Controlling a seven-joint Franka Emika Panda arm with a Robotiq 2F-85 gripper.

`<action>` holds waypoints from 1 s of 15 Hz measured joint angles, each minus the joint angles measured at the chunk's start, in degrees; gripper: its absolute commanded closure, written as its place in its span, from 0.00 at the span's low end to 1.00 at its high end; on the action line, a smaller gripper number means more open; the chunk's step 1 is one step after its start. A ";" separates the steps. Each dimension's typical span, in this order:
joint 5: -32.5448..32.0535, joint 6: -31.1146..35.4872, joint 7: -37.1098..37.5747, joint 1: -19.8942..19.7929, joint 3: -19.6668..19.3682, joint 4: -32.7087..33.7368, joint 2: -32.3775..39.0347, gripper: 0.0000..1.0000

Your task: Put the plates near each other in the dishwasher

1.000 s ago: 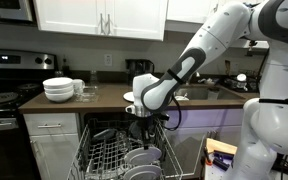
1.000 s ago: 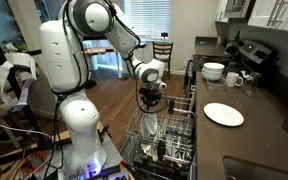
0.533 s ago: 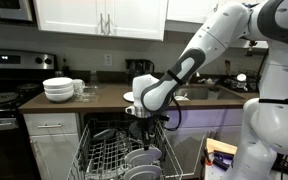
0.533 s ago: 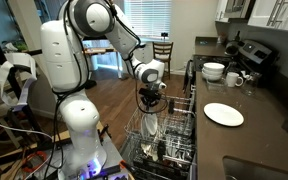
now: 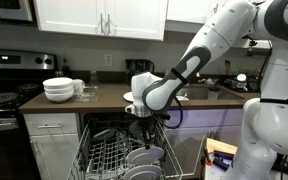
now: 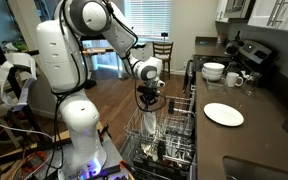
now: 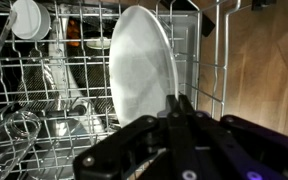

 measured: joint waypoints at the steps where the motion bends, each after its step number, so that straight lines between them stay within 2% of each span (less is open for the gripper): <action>1: -0.42 -0.47 0.55 0.03 0.19 -0.11 -0.59 0.98; 10: -2.19 -2.78 3.20 0.34 1.19 -0.94 -6.05 0.98; 15: 0.70 -2.78 2.21 0.50 0.67 -1.70 -7.11 0.98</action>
